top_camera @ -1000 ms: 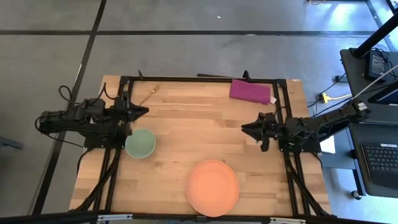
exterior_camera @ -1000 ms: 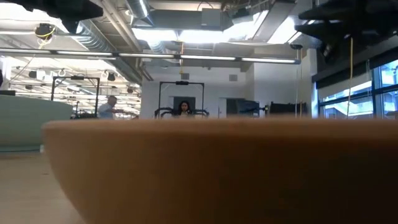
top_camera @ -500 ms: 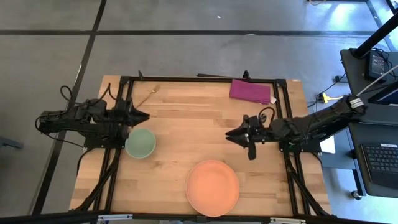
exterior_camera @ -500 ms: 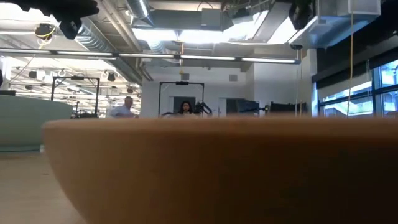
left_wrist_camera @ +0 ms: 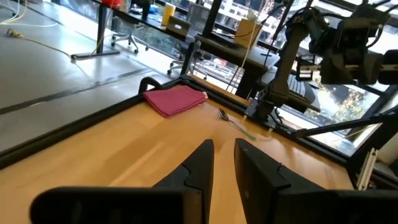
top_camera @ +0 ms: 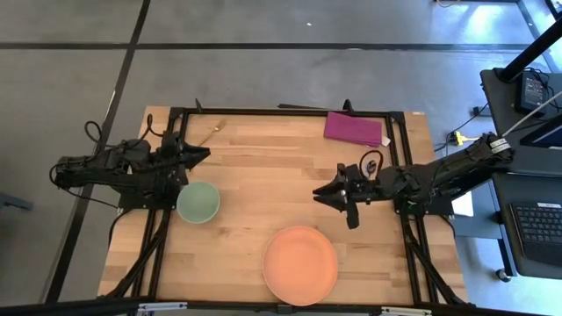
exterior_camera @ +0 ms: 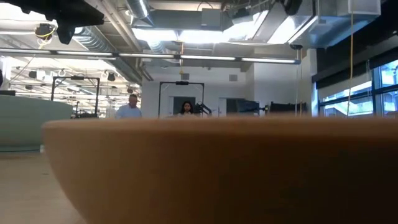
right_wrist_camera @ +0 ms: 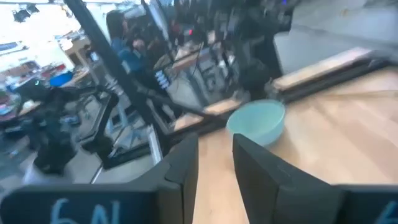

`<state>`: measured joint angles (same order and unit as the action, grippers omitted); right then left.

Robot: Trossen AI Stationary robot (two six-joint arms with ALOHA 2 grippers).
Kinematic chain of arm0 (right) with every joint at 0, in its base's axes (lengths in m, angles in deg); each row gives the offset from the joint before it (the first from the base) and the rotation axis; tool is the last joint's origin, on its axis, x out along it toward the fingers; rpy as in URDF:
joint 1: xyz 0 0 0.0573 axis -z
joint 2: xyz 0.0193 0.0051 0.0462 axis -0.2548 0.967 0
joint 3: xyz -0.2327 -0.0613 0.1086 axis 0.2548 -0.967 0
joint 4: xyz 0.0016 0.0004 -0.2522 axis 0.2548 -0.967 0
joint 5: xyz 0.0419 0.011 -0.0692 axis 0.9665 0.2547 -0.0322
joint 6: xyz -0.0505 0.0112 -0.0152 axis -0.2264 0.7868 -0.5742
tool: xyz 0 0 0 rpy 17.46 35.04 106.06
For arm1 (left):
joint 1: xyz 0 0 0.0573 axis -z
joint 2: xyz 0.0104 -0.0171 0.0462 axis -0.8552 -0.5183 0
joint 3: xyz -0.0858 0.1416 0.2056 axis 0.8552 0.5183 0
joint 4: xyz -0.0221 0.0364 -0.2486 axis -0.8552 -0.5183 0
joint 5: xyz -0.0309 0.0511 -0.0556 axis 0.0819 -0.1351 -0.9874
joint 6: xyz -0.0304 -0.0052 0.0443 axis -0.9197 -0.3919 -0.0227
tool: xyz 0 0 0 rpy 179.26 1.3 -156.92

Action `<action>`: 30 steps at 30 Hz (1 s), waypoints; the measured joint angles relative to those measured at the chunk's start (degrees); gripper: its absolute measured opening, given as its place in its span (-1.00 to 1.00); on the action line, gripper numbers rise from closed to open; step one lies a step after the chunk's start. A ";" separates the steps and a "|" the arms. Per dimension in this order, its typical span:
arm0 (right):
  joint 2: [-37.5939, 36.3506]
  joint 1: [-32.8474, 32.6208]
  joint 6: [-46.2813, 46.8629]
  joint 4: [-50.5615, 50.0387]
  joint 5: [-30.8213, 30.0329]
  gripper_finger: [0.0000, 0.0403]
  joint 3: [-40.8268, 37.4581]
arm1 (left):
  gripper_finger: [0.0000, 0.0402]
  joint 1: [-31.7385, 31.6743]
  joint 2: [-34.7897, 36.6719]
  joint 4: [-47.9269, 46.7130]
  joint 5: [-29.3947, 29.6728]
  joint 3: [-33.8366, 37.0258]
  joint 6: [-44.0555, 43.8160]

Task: Set table place
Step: Put the light orange plate to the center of the table

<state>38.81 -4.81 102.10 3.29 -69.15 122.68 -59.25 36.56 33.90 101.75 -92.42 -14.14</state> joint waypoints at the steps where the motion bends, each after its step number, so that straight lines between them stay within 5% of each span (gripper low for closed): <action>1: 0.42 -0.02 0.95 -0.40 0.41 -0.50 0.00 | -0.73 0.00 0.00 0.00 0.04 0.00 0.00; 30: 13.72 1.37 6.23 -4.32 -0.75 -0.50 -0.11 | -0.94 0.00 0.00 -8.63 0.17 0.02 -2.64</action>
<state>52.53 -3.44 108.33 -1.03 -69.90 122.58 -59.25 36.56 25.27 101.92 -92.40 -16.78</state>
